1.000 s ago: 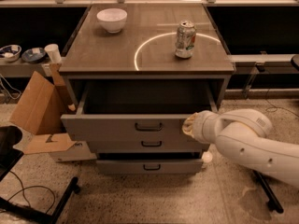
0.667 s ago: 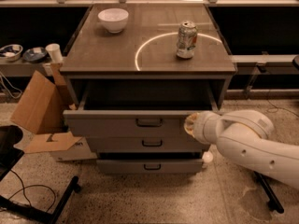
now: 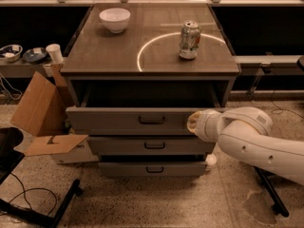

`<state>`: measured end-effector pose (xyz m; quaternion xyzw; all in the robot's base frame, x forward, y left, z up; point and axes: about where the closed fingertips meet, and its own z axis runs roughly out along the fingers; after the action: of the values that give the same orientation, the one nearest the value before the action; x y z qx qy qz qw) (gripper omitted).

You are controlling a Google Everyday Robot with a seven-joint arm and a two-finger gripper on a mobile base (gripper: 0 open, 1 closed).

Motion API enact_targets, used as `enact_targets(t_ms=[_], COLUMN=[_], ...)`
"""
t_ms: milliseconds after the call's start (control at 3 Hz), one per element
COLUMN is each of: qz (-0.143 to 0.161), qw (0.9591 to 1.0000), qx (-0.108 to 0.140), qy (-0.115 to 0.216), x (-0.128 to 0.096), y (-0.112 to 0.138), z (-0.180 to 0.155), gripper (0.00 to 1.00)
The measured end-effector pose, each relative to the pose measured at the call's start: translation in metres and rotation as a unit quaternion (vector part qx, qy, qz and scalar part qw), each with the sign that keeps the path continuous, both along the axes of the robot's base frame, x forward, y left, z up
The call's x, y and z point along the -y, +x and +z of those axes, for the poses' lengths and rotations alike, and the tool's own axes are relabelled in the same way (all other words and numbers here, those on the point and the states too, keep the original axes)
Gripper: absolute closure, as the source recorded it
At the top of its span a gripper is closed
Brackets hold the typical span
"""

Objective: Close top drawer

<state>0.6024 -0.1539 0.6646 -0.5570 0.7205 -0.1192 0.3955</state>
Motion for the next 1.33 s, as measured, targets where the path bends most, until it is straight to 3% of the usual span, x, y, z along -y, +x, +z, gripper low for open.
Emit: enact_targets(t_ms=[1000,1333], qz=[-0.029,-0.029], qw=[0.9993,0.9993], qx=[-0.020,-0.020], qy=[-0.013,-0.013], x=[0.006,0.006], y=[0.069,0.068], z=[-0.045,-0.045], gripper=[1.00,0.83])
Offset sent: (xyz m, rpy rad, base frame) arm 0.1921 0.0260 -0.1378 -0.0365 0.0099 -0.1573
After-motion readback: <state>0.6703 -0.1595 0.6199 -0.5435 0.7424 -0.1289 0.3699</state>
